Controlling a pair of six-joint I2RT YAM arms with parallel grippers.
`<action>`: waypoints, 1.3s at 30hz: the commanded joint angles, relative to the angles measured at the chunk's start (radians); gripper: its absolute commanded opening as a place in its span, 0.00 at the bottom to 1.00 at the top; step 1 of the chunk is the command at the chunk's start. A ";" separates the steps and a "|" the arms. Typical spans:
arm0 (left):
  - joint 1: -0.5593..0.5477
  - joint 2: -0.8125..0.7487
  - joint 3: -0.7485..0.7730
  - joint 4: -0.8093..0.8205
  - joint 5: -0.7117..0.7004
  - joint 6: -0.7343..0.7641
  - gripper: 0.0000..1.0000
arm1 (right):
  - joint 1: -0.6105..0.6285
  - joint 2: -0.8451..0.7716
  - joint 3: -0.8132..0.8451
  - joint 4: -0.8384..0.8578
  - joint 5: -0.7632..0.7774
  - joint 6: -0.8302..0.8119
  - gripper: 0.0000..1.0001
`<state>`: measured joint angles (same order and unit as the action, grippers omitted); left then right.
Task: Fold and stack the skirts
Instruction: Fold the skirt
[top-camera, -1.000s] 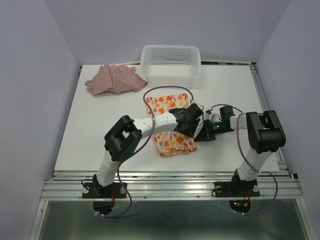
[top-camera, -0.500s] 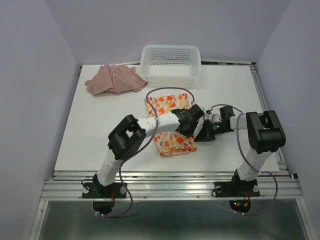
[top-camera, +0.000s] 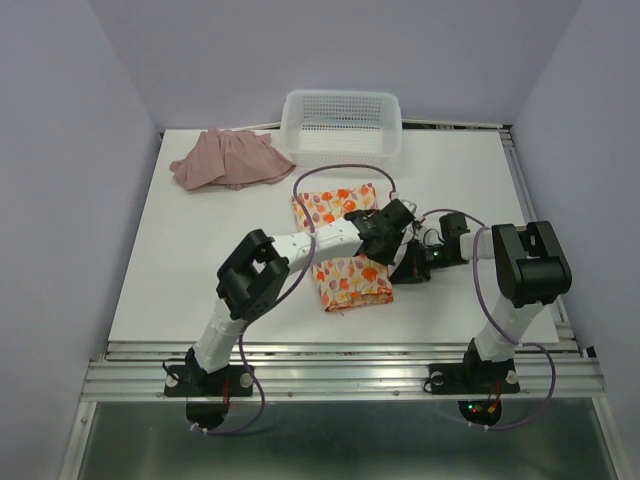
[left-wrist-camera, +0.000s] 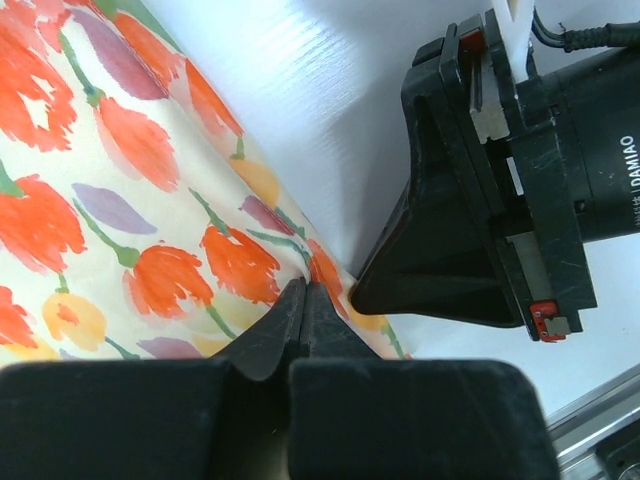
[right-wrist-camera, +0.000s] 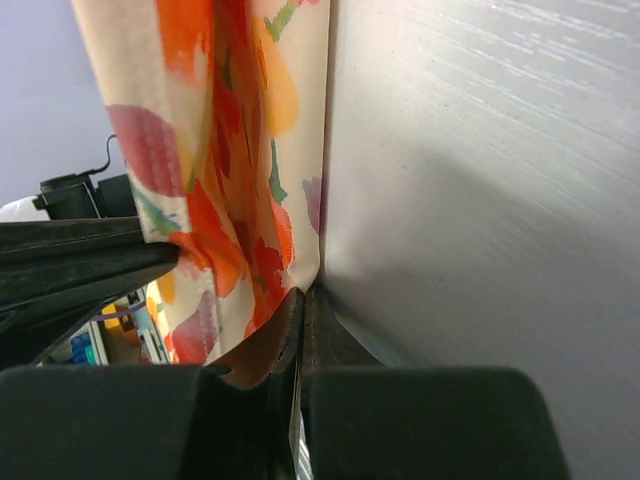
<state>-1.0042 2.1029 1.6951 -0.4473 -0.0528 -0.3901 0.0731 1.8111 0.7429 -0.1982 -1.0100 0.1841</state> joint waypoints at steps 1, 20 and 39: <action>-0.005 0.022 0.032 -0.004 0.013 0.011 0.00 | 0.004 0.001 -0.016 0.026 0.030 -0.018 0.01; 0.059 -0.344 -0.044 0.079 0.007 0.192 0.61 | 0.004 -0.272 0.131 -0.230 0.146 -0.141 0.50; 0.447 -0.574 -1.126 1.164 1.004 -0.546 0.44 | 0.272 -0.084 0.108 -0.208 -0.087 -0.066 0.54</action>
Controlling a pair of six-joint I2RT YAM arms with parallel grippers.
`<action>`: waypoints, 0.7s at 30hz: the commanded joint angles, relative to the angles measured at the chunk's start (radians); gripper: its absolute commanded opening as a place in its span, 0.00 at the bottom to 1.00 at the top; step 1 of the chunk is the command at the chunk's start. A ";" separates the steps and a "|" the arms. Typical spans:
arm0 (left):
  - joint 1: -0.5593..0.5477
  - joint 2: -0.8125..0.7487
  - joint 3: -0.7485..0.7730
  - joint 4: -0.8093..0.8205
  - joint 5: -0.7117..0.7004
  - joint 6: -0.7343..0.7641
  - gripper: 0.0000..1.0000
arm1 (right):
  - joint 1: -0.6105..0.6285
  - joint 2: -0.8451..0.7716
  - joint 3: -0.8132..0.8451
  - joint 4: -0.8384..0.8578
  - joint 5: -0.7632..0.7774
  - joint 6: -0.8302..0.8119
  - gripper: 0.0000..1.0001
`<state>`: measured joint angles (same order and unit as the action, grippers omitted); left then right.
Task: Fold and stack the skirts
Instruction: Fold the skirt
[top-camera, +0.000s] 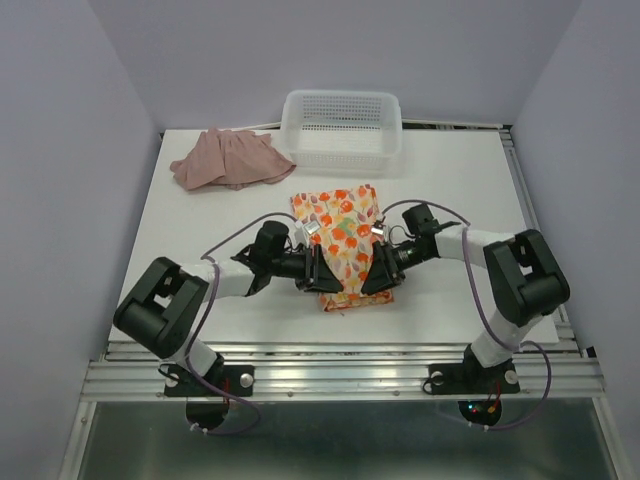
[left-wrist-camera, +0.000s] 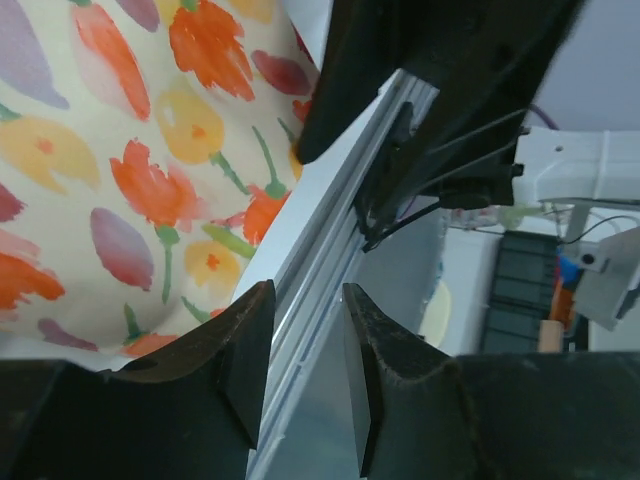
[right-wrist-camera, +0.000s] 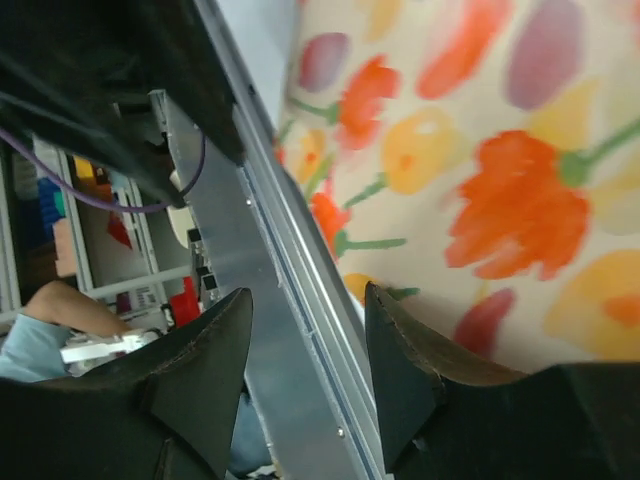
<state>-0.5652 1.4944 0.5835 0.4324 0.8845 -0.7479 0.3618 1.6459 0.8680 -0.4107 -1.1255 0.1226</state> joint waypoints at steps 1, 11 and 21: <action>0.020 0.061 -0.025 0.260 0.056 -0.192 0.43 | -0.017 0.109 -0.020 0.006 0.036 0.003 0.52; 0.088 0.406 0.228 -0.115 -0.018 -0.001 0.42 | -0.017 0.316 -0.001 0.039 0.069 0.058 0.47; 0.122 0.411 0.579 -0.575 0.049 0.551 0.35 | -0.017 0.039 -0.086 0.170 0.049 0.166 0.48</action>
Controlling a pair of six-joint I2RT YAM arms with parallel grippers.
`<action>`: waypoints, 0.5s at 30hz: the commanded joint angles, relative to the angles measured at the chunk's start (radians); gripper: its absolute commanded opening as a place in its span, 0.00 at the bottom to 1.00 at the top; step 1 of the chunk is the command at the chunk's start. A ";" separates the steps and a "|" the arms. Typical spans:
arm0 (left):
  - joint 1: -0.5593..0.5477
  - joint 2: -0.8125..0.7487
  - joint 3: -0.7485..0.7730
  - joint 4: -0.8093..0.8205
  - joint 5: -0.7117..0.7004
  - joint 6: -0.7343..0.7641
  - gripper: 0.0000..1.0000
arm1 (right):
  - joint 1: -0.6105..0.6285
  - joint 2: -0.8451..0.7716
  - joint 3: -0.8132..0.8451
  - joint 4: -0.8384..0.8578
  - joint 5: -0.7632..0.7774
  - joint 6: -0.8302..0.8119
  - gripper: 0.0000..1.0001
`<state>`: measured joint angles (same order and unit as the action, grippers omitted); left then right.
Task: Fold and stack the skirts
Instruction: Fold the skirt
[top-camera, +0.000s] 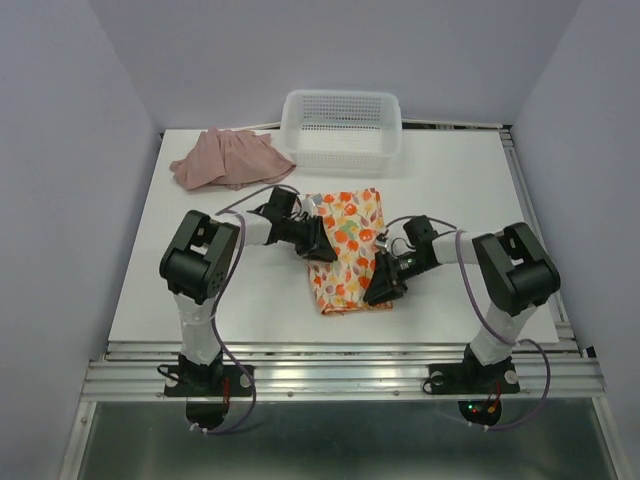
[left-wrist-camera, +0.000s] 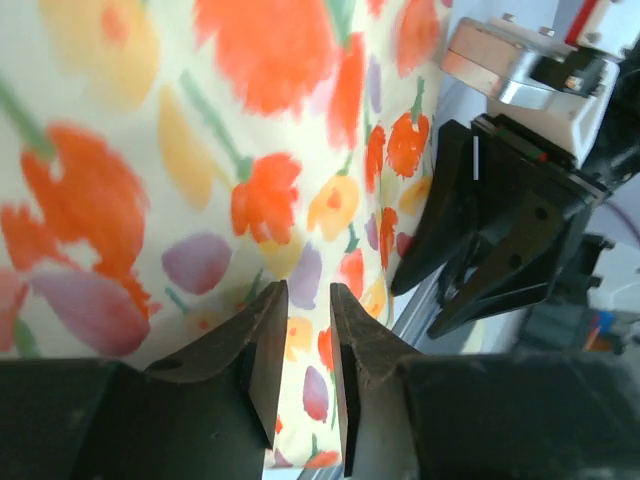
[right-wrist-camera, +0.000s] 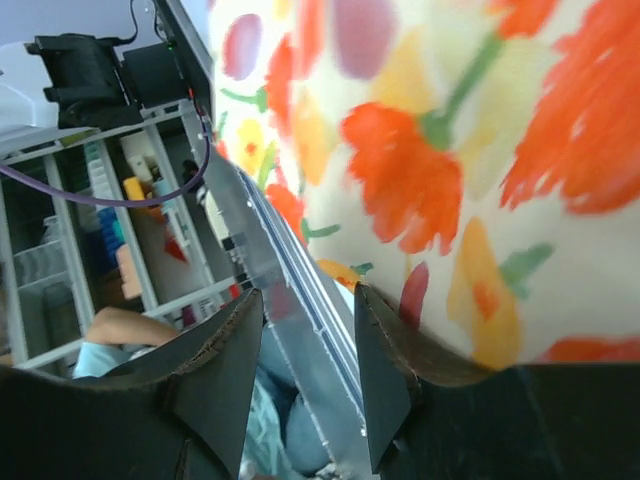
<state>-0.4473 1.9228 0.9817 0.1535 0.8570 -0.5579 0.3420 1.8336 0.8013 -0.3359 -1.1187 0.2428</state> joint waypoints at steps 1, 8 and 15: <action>0.001 -0.046 0.207 -0.311 0.115 0.398 0.36 | 0.003 -0.242 -0.010 0.113 0.045 0.082 0.48; 0.082 -0.292 0.080 0.113 0.088 0.179 0.50 | -0.026 -0.263 0.168 0.251 0.098 0.178 0.50; 0.150 0.000 0.244 0.173 0.119 0.092 0.47 | -0.049 0.014 0.392 0.355 0.106 0.187 0.50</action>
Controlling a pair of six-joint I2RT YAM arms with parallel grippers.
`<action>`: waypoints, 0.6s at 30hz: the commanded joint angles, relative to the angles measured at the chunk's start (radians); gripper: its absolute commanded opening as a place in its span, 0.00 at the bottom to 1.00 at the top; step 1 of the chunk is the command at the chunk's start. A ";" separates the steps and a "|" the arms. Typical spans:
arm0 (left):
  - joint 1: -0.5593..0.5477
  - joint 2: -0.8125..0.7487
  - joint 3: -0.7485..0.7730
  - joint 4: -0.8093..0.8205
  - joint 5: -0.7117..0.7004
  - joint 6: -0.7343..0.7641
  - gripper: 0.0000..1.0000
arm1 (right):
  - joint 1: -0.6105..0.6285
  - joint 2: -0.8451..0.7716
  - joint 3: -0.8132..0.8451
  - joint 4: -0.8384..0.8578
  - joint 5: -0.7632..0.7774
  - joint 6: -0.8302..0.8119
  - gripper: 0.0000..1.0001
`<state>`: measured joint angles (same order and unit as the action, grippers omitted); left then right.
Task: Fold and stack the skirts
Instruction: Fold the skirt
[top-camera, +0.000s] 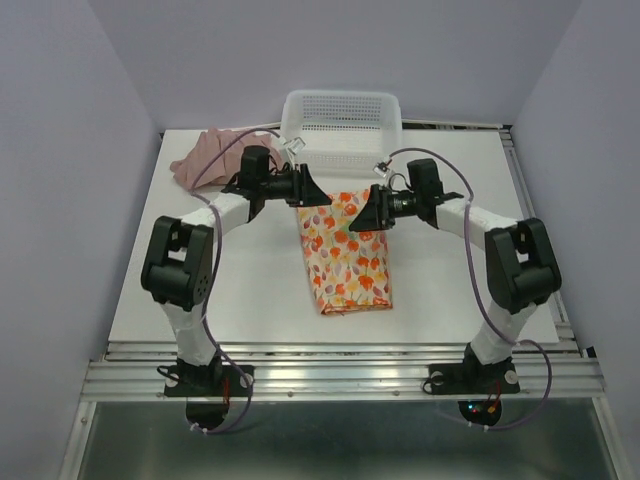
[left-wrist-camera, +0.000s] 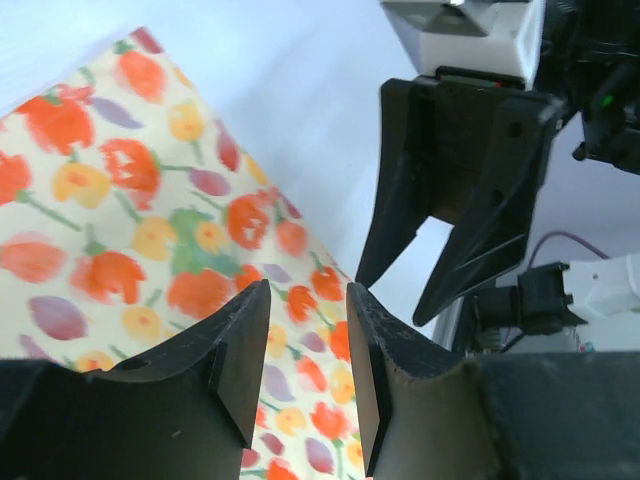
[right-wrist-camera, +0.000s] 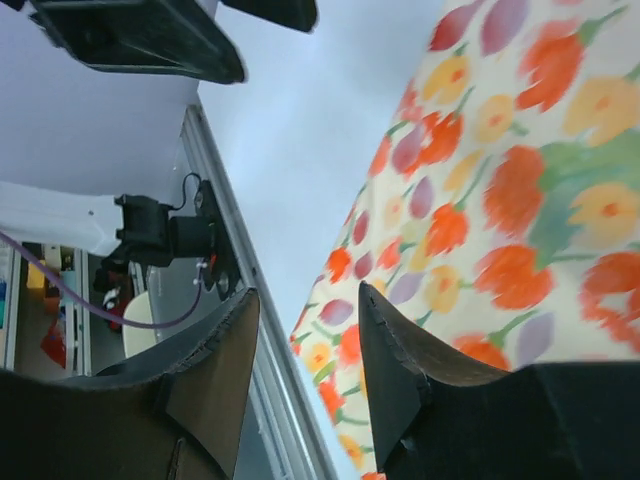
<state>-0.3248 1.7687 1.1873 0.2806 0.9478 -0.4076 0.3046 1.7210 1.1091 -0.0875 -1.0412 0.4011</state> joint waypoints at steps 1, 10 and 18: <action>0.033 0.181 0.053 0.049 0.031 -0.066 0.46 | -0.022 0.150 0.103 0.135 0.035 0.039 0.50; 0.073 0.383 0.308 -0.180 -0.052 0.100 0.47 | -0.058 0.374 0.207 0.203 0.055 0.021 0.48; 0.093 0.345 0.597 -0.519 -0.178 0.394 0.50 | -0.101 0.405 0.215 0.198 0.090 0.021 0.48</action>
<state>-0.2455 2.2078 1.6760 -0.0452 0.8223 -0.2157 0.2337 2.1227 1.2812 0.0624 -0.9661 0.4343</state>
